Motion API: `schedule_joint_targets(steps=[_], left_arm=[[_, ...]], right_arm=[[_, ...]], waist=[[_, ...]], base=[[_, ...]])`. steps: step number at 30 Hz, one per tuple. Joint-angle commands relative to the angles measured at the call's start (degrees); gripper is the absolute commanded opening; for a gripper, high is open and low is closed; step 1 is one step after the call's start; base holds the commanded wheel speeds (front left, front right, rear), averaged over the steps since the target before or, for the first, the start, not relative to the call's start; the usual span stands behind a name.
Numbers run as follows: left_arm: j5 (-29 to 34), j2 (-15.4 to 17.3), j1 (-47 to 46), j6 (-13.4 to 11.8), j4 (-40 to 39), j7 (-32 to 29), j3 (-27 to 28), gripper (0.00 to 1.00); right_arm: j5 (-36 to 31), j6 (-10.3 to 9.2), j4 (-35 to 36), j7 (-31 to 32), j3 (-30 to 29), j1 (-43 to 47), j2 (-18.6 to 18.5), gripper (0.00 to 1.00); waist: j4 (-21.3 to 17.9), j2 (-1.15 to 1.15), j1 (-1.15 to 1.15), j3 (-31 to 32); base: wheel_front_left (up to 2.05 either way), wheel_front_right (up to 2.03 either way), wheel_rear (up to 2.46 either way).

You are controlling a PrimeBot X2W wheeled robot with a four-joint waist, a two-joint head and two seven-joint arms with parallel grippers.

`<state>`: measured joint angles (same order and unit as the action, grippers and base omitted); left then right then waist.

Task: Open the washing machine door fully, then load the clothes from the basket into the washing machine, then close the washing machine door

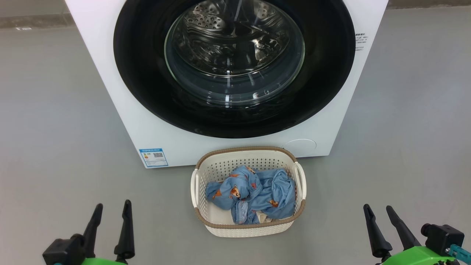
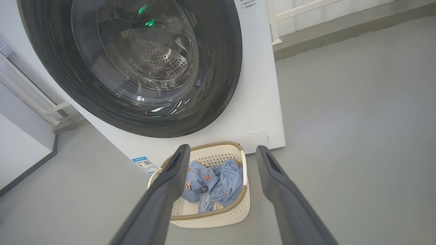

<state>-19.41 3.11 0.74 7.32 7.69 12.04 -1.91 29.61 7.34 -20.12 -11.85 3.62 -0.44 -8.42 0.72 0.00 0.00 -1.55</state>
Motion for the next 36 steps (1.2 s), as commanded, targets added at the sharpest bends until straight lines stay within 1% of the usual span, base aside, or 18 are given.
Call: schedule_joint_targets(steps=[1, 15, 36], left_arm=[[2.06, 1.14, -1.72, 0.14, -1.86, 0.83, 1.45, 1.0], [11.74, 1.07, -1.6, 0.16, -1.86, 2.96, 1.88, 1.0], [11.15, 0.72, -2.07, 0.16, 0.94, 2.96, 2.8, 1.0]], right_arm=[[-2.08, 0.13, 1.0, -1.0, 0.65, -1.39, -0.35, 1.0], [-12.36, 0.14, -0.15, -3.14, -0.49, -1.2, 0.29, 1.0], [-12.83, 0.14, 0.0, -3.15, -1.9, -0.92, 0.96, 1.0]], waist=[[-0.02, 0.0, 0.0, 0.0], [-0.39, 0.0, 0.0, 0.02], [-0.93, 0.0, 0.0, -0.14]], base=[[0.0, 0.0, 0.0], [0.0, 0.0, 0.0], [0.0, 0.0, 0.0]])
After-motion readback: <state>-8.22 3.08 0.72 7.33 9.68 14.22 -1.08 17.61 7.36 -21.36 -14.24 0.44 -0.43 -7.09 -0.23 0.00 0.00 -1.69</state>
